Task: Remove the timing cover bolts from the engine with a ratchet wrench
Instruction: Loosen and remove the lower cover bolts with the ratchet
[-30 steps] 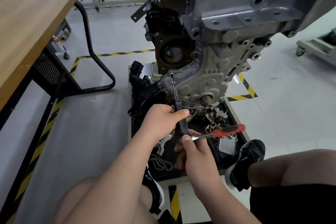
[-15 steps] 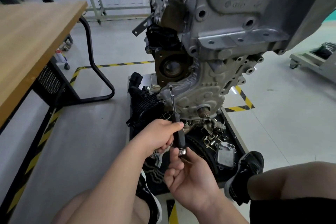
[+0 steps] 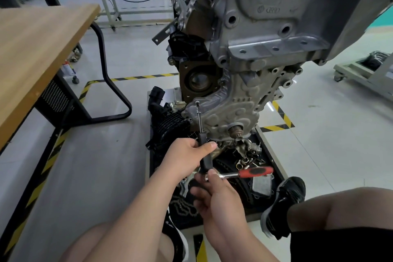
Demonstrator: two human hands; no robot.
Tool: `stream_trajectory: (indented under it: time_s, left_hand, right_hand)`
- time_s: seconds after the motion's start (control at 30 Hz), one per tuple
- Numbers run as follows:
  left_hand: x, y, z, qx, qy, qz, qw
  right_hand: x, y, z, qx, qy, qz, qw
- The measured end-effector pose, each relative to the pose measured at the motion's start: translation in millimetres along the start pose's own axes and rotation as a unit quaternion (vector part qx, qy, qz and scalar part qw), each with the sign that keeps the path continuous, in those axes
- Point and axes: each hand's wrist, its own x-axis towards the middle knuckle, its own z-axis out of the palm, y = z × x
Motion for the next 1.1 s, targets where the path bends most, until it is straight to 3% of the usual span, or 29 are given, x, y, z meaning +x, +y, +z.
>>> stream_trajectory:
  time_s: [0.17,0.37,0.47,0.57,0.7,0.9,1.1]
  left_hand:
    - [-3.7,1.5,-9.1,-0.053,-0.087,-0.063,0.993]
    - [-2.8,-0.1,-10.5,-0.061,-0.094,-0.057,0.992]
    - [-2.7,-1.1,-7.8,-0.041,-0.087,-0.049,0.994]
    - [-2.2,0.9,-3.8,-0.039,-0.087,-0.043,0.994]
    - [-1.4,0.3,-2.2,-0.054,-0.083,-0.039,0.994]
    - [-3.4,-0.5,2.2,-0.068,-0.05,-0.029,0.996]
    - [-3.8,1.1,3.2,-0.075,-0.051,-0.037,0.995]
  right_hand:
    - [3.6,-0.2,2.0,0.032,-0.033,0.063,0.997]
    - [4.8,-4.7,-1.3,0.045,-0.071,0.079,0.993]
    - [6.1,-4.6,-7.5,-0.086,-0.041,-0.027,0.995]
    - [2.6,-5.1,-12.0,-0.254,-0.012,-0.183,0.95]
    - [1.7,-7.7,-11.6,-0.326,-0.027,-0.239,0.914]
    - [3.7,-13.8,-7.9,-0.197,-0.045,-0.161,0.966]
    - [10.4,-18.3,-12.6,-0.109,-0.09,-0.085,0.986]
